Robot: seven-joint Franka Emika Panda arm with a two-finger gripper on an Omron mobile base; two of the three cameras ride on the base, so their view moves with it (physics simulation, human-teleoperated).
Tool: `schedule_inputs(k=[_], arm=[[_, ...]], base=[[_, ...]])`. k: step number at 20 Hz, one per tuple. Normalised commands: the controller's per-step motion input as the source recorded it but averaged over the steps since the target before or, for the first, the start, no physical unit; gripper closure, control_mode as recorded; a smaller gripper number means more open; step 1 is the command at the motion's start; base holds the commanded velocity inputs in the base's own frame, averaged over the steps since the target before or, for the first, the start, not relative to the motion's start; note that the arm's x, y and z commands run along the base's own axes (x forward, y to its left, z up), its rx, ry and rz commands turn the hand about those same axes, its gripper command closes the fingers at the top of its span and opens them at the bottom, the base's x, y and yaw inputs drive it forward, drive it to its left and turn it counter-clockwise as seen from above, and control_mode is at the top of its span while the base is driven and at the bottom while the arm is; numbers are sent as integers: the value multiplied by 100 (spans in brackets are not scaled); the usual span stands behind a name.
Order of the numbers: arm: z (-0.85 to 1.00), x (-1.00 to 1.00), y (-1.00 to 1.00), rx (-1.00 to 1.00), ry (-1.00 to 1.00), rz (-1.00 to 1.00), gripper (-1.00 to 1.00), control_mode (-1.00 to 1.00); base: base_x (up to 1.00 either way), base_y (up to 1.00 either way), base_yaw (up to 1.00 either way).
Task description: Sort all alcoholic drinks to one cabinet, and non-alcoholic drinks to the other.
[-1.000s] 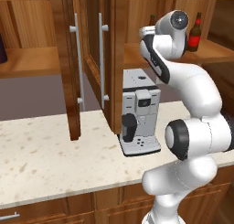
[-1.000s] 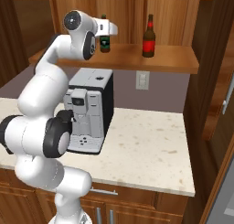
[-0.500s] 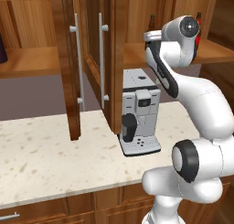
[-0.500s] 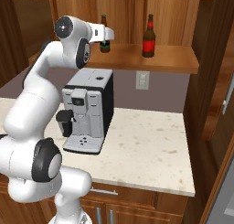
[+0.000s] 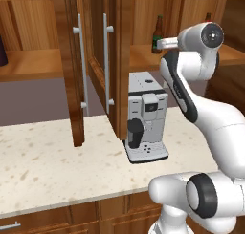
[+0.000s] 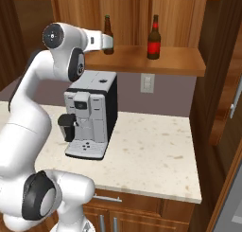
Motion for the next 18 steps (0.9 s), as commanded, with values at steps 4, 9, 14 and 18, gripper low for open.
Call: schedule_inputs(k=[4, 9, 14, 18], arm=[[2, -67, 0, 0, 0, 0, -100, -100], [2, -69, 0, 0, 0, 0, -100, -100], [3, -69, 0, 0, 0, 0, -100, -100], [3, -65, 0, 0, 0, 0, -100, -100]], base=[[0, 0, 0], [0, 0, 0], [0, 0, 0], [0, 0, 0]])
